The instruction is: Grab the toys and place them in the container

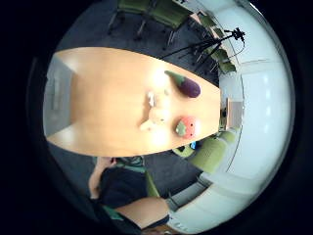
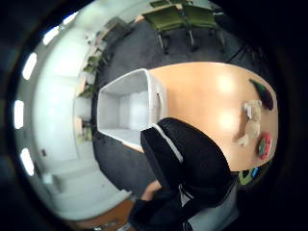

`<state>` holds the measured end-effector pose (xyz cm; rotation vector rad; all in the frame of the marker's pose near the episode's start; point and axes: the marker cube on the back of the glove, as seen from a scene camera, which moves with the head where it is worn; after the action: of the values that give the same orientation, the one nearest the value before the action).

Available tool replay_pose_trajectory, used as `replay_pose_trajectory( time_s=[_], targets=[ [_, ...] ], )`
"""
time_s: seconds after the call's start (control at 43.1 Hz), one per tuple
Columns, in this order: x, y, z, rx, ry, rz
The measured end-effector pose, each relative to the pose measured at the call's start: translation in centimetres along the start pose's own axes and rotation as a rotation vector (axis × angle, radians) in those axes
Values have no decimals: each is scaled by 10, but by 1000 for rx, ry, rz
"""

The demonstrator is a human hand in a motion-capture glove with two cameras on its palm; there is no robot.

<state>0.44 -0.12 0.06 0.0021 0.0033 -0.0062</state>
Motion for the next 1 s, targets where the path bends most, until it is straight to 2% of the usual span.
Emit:
replay_pose_trajectory(
  time_s=[0.348, 0.649, 0.788, 0.997],
  targets=[
    [22, 4, -5, 31, 33, -11],
    [112, 12, -13, 135, 86, 11],
    [156, 7, 8, 124, 55, 43],
    [192, -5, 73, 47, 8, 93]
  ],
)
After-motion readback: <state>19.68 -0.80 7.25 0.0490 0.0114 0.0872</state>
